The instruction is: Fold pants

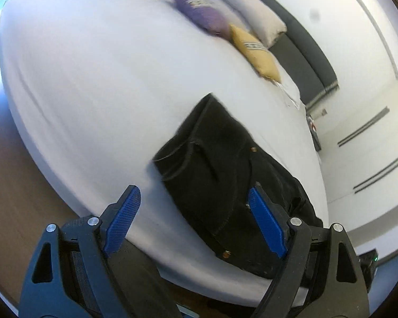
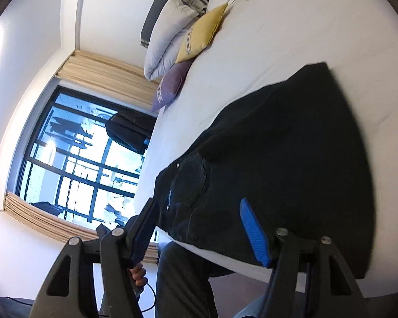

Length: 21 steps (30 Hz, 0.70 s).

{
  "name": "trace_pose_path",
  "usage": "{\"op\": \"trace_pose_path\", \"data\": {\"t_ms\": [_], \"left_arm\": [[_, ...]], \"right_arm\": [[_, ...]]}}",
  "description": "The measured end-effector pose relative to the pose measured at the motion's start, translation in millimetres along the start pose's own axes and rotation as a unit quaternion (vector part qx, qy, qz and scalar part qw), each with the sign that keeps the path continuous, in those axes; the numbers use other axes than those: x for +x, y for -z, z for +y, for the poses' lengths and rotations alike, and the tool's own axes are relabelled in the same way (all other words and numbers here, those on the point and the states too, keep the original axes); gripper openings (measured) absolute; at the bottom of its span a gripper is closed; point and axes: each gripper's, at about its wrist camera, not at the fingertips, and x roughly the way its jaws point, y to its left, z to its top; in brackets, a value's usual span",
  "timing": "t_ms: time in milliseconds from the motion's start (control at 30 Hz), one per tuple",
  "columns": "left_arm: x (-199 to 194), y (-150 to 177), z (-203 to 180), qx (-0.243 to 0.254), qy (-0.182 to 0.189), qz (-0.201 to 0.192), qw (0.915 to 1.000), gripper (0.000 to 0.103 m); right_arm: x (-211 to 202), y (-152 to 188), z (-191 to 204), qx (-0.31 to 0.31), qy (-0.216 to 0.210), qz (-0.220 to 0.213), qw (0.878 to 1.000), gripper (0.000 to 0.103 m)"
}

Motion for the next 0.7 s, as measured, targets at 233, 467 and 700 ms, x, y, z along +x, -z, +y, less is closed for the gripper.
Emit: {"op": "trace_pose_path", "data": {"t_ms": [233,467,700], "left_arm": [[40.7,-2.4,33.4,-0.097,0.057,0.022,0.9934,0.083],[52.5,-7.6,46.0,-0.130,0.088,0.004,0.9876,0.079],[43.6,-9.7,44.3,-0.119,0.096,0.004,0.9882,0.062]], "right_arm": [[10.8,1.1,18.0,-0.006,0.002,0.007,1.000,0.067],[18.9,0.5,20.7,-0.005,-0.003,0.009,1.000,0.067],[26.2,1.6,18.3,-0.002,-0.005,0.017,1.000,0.066]]}}
